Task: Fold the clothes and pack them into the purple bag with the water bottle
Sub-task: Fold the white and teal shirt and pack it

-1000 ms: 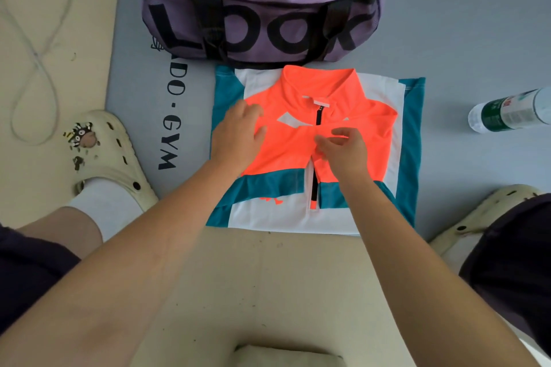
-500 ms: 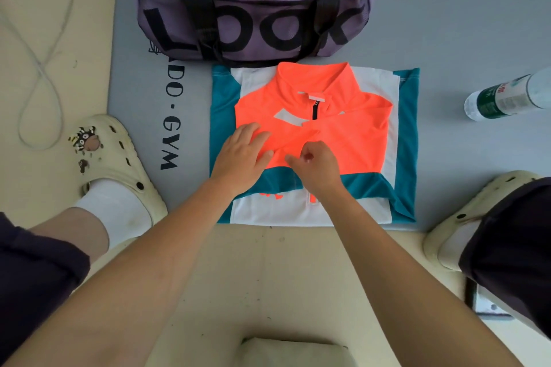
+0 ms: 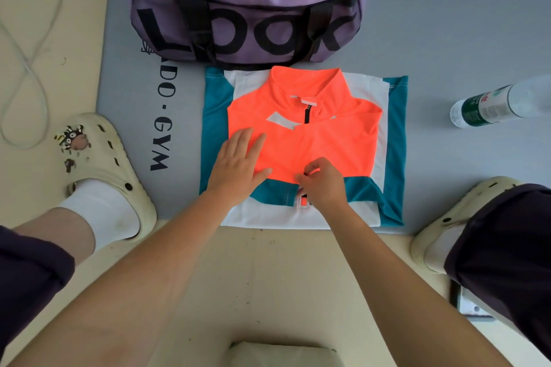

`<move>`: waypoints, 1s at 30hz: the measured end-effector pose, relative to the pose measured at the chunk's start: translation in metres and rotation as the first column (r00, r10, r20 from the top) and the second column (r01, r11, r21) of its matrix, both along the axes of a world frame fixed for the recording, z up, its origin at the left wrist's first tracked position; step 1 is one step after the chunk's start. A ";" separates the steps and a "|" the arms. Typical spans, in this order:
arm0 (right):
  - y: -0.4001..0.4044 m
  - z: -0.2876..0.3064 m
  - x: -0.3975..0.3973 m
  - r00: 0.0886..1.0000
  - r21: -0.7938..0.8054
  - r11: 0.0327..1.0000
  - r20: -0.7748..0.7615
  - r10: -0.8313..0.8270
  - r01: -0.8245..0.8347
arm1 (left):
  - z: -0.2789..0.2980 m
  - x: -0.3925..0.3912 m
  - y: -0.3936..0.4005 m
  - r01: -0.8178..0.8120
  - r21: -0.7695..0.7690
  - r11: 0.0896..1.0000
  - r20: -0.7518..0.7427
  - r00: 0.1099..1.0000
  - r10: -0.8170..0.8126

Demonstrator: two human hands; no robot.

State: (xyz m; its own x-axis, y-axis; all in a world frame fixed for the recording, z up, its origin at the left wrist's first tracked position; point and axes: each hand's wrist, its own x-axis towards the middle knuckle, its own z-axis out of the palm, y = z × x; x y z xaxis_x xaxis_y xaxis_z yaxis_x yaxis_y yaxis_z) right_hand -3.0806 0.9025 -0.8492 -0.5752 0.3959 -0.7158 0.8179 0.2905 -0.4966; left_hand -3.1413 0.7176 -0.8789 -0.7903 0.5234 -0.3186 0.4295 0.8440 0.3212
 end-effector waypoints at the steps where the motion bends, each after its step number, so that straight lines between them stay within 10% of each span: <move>1: 0.001 0.000 0.002 0.999 -0.016 0.999 -0.008 -0.037 0.037 | -0.002 0.004 -0.001 0.025 -0.022 0.999 -0.010 1.000 -0.026; 7: -0.004 -0.005 0.001 0.991 -0.007 0.991 -0.019 -0.131 0.131 | 0.003 0.024 -0.015 -0.208 0.026 0.978 -0.096 0.973 0.209; 13: -0.007 -0.009 -0.024 0.973 0.085 0.972 -0.097 -0.209 0.218 | 0.019 0.027 -0.015 -0.705 -0.001 0.709 0.051 0.708 0.705; 30: 0.023 -0.016 -0.051 0.972 0.044 0.987 -0.187 -0.142 0.153 | 0.019 0.028 -0.020 -0.645 0.047 0.762 0.187 0.756 0.628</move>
State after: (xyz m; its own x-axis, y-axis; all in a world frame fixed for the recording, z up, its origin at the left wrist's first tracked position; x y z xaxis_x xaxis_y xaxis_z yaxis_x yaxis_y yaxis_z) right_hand -3.1316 0.9251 -0.8649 -0.6265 0.5236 -0.5773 0.7506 0.2058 -0.6279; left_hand -3.1135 0.6977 -0.8597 -0.8990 -0.0476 -0.4354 -0.2563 0.8632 0.4349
